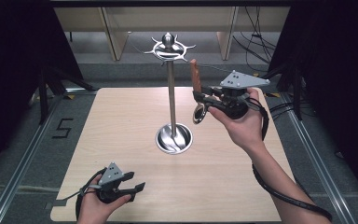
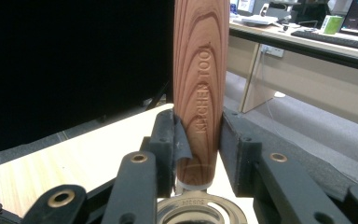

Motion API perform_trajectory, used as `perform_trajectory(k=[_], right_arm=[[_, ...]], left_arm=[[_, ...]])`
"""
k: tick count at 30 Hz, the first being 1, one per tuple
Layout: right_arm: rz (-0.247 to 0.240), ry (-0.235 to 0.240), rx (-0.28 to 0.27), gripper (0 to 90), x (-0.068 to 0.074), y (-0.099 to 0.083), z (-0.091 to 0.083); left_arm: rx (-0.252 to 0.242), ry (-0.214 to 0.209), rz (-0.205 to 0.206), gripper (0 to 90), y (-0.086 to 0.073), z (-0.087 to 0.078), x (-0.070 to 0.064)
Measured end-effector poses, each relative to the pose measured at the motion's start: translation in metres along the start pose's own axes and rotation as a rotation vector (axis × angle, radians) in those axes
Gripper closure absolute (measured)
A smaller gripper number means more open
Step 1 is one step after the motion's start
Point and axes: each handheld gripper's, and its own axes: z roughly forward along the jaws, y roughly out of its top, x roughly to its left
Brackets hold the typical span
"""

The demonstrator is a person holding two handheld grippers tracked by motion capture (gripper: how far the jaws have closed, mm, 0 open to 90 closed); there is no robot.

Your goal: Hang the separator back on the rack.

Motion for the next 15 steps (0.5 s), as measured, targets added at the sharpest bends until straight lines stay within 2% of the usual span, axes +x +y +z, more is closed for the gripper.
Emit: perform_trajectory(k=[3, 5, 6, 9, 11, 15], right_arm=[[-0.014, -0.001, -0.002, 69.0, -0.0011, 0.0007, 0.0019], [0.006, 0.010, 0.007, 69.0, -0.0001, 0.0011, 0.0026], [-0.010, 0.000, 0.005, 69.0, -0.0010, 0.0017, 0.0032], [0.000, 0.009, 0.006, 69.0, -0.0006, 0.0032, 0.0051], [-0.011, 0.001, 0.003, 69.0, -0.0018, 0.0044, 0.0057], [0.004, 0.007, 0.009, 69.0, -0.0016, 0.0055, 0.0081]], left_arm=[[-0.009, -0.009, -0.007, 40.6, 0.0000, 0.0005, -0.0001], [-0.010, -0.008, -0.007, 40.6, 0.0000, 0.0005, -0.0002], [-0.012, -0.010, -0.007, 40.6, -0.0001, 0.0006, -0.0002], [-0.006, -0.008, -0.002, 40.5, 0.0001, 0.0000, 0.0000], [-0.011, -0.010, -0.007, 40.5, 0.0000, 0.0005, -0.0003], [-0.009, -0.007, 0.001, 40.6, 0.0003, 0.0001, -0.0001]])
